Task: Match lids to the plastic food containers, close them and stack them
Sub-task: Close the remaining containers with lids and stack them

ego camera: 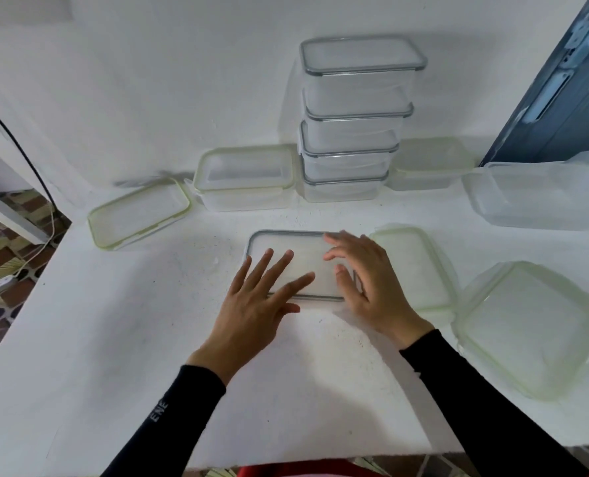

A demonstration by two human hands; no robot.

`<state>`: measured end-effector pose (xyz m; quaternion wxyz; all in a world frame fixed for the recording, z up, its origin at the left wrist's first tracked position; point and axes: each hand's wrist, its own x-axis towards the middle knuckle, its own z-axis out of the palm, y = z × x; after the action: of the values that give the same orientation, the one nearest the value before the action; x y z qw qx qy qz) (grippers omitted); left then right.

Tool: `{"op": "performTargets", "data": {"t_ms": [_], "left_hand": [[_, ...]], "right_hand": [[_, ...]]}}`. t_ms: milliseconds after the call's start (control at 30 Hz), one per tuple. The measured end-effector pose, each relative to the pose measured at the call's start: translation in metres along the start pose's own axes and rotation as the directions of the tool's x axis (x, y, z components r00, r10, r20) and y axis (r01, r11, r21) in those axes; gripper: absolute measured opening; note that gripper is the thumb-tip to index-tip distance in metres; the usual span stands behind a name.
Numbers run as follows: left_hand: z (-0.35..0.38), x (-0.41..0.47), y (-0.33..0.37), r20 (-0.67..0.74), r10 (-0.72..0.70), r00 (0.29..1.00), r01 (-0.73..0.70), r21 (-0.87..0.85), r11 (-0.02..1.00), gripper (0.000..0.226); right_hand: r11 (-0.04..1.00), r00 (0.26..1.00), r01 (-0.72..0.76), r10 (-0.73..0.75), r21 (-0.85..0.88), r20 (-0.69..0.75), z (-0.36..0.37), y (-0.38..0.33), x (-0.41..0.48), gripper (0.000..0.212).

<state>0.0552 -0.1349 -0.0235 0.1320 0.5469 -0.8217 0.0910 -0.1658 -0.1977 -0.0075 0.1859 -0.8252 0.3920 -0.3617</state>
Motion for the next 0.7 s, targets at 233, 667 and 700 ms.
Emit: {"op": "performTargets", "data": {"t_ms": [233, 667, 700], "left_hand": [[-0.022, 0.012, -0.033, 0.042, -0.186, 0.982, 0.190, -0.125, 0.974, 0.057], [0.002, -0.020, 0.002, -0.111, -0.094, 0.989, 0.056, -0.305, 0.951, 0.061], [0.004, -0.020, 0.004, -0.112, -0.105, 0.988, 0.063, -0.329, 0.942, 0.061]], "right_hand": [[0.988, 1.000, -0.006, 0.008, -0.154, 0.014, 0.007, -0.014, -0.020, 0.033], [0.985, 0.988, 0.065, -0.041, -0.158, 0.149, 0.036, -0.025, -0.042, 0.037], [0.991, 0.988, 0.056, -0.038, -0.119, 0.148, 0.037, -0.024, -0.042, 0.037]]}}
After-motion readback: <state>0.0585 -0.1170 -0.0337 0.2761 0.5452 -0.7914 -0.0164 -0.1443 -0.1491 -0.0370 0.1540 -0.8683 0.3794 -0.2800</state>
